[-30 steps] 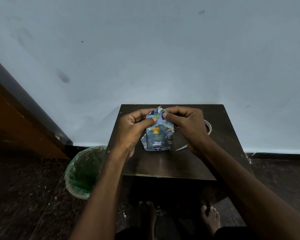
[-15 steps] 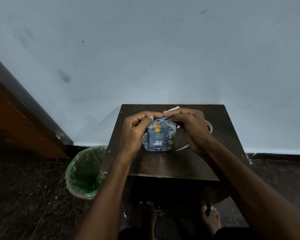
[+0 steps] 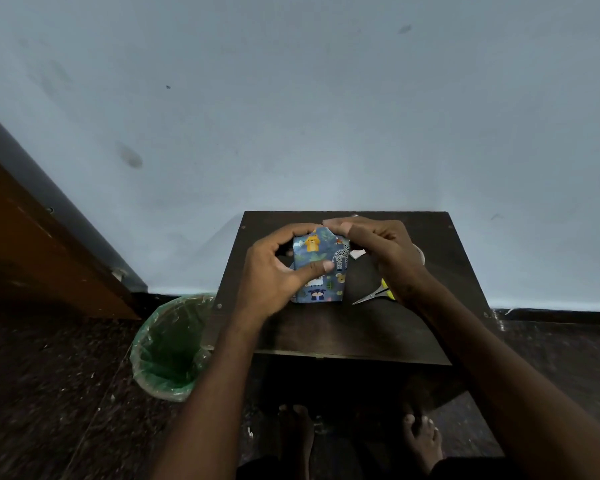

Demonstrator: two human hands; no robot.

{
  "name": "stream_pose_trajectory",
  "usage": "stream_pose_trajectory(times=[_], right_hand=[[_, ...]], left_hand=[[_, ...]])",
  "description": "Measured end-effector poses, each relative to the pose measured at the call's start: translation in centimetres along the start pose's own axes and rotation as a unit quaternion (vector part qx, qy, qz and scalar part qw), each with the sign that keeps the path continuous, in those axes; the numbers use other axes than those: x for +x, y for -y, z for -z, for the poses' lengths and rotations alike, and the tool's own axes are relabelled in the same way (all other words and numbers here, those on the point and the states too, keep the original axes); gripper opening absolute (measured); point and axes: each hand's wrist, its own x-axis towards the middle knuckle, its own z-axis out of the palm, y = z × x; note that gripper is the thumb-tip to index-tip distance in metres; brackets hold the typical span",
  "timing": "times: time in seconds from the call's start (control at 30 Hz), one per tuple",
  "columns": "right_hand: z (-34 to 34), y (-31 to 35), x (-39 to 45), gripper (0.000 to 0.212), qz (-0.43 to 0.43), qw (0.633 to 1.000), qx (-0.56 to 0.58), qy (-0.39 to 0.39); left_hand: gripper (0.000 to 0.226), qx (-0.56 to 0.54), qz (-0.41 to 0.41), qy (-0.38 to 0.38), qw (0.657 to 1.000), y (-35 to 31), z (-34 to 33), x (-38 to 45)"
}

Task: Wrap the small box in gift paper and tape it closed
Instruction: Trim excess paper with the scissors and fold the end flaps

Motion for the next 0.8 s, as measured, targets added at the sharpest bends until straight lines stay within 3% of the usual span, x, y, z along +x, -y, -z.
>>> stream_pose_trajectory(times=[0.13,0.23,0.3,0.4,0.5,0.6,0.8], right_hand=[[-0.7,0.4,0.0,0.039,0.035,0.999,0.026,0.013],[-2.0,0.5,-0.2,0.042,0.032,0.998,0.039,-0.046],[-2.7,0.5,-0.5,0.044,0.023,0.996,0.042,-0.081],[-2.9,0.2,-0.5,0.05,-0.01,0.992,0.036,-0.124],[-2.9,0.0,-0.4,0.033,-0.044,0.985,0.064,-0.153],[-2.9,-0.2,-0.1,0.018,-0.058,0.984,0.075,-0.15],[-2.5,0.0,0.2,0.021,-0.074,0.98,0.13,-0.132]], left_hand=[[0.044,0.015,-0.03,-0.113,0.993,-0.6,-0.8,0.4],[0.037,0.139,-0.13,-0.223,0.956,-1.2,-2.2,0.5],[0.035,0.181,-0.137,-0.26,0.939,-1.7,-3.3,0.3],[0.037,0.2,-0.136,-0.235,0.942,-1.1,-2.9,0.1],[0.032,0.197,-0.151,-0.15,0.957,-0.9,-1.7,-0.1],[0.021,0.115,-0.15,-0.107,0.976,-1.4,-2.1,-0.4],[0.025,-0.014,-0.092,-0.092,0.991,-1.0,-2.9,0.1]])
